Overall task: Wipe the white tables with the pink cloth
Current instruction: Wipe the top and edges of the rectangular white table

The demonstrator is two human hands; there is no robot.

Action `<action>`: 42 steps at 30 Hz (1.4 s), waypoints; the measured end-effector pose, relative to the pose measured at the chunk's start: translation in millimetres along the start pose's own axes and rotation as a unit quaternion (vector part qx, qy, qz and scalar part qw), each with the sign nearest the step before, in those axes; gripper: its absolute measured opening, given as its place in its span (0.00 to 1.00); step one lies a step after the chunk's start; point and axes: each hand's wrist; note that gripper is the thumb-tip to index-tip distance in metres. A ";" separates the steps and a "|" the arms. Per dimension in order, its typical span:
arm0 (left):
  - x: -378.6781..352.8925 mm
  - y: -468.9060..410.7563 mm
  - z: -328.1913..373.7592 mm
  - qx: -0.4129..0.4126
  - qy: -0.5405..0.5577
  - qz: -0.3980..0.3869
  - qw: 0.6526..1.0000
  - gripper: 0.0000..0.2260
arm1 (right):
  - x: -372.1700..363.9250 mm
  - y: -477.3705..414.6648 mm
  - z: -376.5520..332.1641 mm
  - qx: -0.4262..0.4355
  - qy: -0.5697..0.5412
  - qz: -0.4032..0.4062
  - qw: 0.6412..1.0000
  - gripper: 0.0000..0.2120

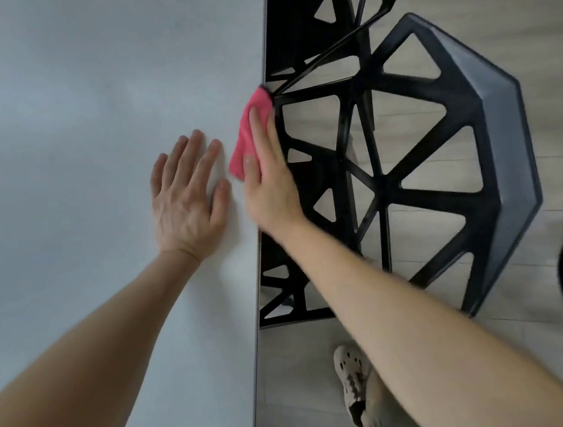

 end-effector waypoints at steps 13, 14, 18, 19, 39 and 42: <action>40.8 150.0 28.7 -0.022 0.041 -0.029 0.998 0.15 | -22.9 194.8 1.9 -0.048 0.006 -0.073 0.996 0.34; 44.7 177.1 28.7 -0.025 0.039 -0.033 0.998 0.15 | -22.5 166.0 -0.8 -0.056 0.008 -0.060 0.997 0.33; 47.4 246.8 17.9 -0.014 0.014 -0.028 0.999 0.18 | -23.4 114.5 -5.7 -0.043 0.020 -0.025 0.999 0.32; 45.6 253.8 17.0 -0.006 0.011 -0.027 1.000 0.19 | -27.3 128.9 -4.2 -0.042 0.017 -0.019 0.999 0.32; 33.3 264.9 22.0 0.033 0.028 -0.003 0.999 0.22 | -37.7 172.5 -4.5 -0.038 0.047 0.021 0.998 0.31; 33.2 264.0 21.9 0.035 0.030 -0.006 0.999 0.22 | -48.2 244.6 2.2 -0.005 0.051 0.028 0.998 0.29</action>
Point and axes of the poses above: each hand's wrist, its own y-axis away from the middle knuckle, its own x-axis out of the back of the hand, z = x × y, and after that the axes turned 9 degrees about y, right-handed
